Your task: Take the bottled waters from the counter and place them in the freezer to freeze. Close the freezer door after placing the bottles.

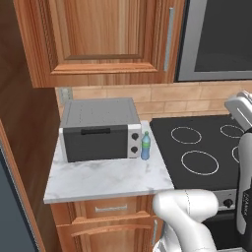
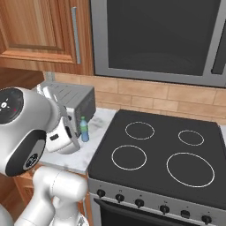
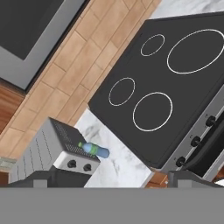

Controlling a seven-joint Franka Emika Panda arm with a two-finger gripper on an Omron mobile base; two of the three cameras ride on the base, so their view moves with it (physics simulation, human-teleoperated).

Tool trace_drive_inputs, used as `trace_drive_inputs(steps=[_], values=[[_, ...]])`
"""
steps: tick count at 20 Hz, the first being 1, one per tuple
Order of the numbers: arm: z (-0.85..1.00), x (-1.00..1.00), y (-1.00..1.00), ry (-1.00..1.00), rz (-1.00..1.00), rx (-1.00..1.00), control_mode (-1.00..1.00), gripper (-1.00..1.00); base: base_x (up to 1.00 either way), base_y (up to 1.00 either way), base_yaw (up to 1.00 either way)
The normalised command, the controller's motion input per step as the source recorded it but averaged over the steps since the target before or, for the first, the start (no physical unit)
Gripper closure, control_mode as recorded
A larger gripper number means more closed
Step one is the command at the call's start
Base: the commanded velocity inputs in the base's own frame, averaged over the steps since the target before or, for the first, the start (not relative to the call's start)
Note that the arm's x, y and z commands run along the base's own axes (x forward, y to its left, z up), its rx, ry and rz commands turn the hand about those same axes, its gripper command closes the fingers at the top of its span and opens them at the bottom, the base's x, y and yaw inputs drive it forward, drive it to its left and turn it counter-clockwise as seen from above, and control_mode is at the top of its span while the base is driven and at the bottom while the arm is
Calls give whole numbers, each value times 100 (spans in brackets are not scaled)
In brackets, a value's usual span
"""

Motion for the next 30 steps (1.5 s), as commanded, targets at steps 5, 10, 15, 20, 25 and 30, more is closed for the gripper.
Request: trace_drive_inputs(steps=[5,10,15,20,25,30], values=[[-3,6,0,0,0,-1,-100,-100,21,1,-1],[-8,0,0,0,1,-1,-100,-100,0,0,0],[-2,0,-1,0,8,0,-100,-100,0,0,0],[-13,8,-17,0,19,0,-100,-100,0,0,0],[-22,11,-12,0,41,-1,-100,-100,0,0,0],[-29,14,-12,0,54,-3,-100,-100,0,0,0]])
